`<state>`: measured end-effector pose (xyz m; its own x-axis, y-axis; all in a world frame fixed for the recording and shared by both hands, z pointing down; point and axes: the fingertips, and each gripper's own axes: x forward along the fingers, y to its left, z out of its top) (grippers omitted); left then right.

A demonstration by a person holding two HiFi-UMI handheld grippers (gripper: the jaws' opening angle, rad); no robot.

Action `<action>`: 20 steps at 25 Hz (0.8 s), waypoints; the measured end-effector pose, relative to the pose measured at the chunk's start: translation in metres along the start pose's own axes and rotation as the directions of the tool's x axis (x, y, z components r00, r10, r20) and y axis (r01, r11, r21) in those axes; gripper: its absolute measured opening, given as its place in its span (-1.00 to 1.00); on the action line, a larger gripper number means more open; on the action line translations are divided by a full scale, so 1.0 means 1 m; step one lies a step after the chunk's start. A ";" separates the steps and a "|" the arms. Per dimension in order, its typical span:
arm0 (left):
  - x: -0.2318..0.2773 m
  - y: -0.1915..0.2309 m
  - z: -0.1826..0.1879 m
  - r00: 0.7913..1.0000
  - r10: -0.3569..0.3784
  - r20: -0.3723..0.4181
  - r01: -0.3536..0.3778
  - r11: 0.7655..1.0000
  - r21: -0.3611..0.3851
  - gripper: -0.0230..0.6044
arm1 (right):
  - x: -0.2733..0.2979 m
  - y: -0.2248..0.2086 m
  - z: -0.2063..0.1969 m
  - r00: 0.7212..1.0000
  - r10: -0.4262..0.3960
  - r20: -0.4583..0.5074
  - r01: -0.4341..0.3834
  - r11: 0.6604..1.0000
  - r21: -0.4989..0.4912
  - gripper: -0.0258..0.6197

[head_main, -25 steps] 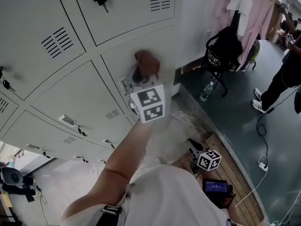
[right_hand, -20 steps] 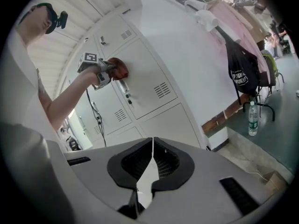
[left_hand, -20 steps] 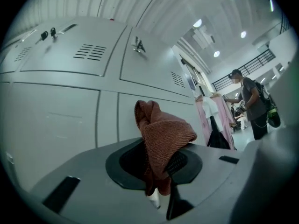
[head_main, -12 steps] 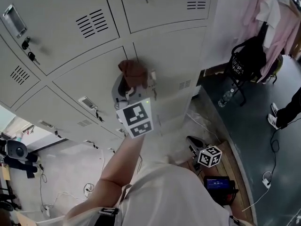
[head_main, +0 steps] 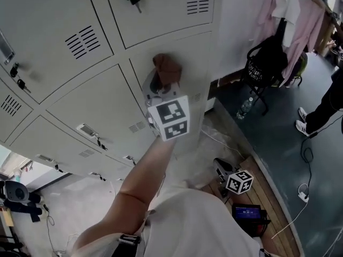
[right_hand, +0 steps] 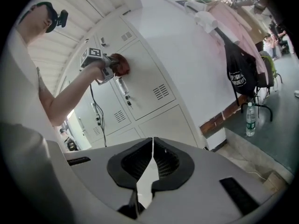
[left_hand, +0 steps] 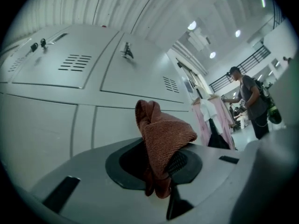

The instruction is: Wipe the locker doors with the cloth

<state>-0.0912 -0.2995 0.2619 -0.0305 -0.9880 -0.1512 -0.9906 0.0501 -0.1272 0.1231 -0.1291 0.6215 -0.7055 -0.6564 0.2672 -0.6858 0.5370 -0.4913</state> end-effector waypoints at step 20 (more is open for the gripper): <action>0.095 -0.150 0.026 0.948 -0.314 -0.049 0.315 0.949 0.018 -0.67 | -0.063 -0.031 0.010 0.964 -0.214 0.158 0.198 0.974 0.110 -0.86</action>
<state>0.0584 -0.3966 0.2410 0.2751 -0.9598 -0.0555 -0.9473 -0.2608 -0.1861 0.1904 -0.1100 0.6116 -0.5048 -0.8316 0.2316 -0.7880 0.3343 -0.5170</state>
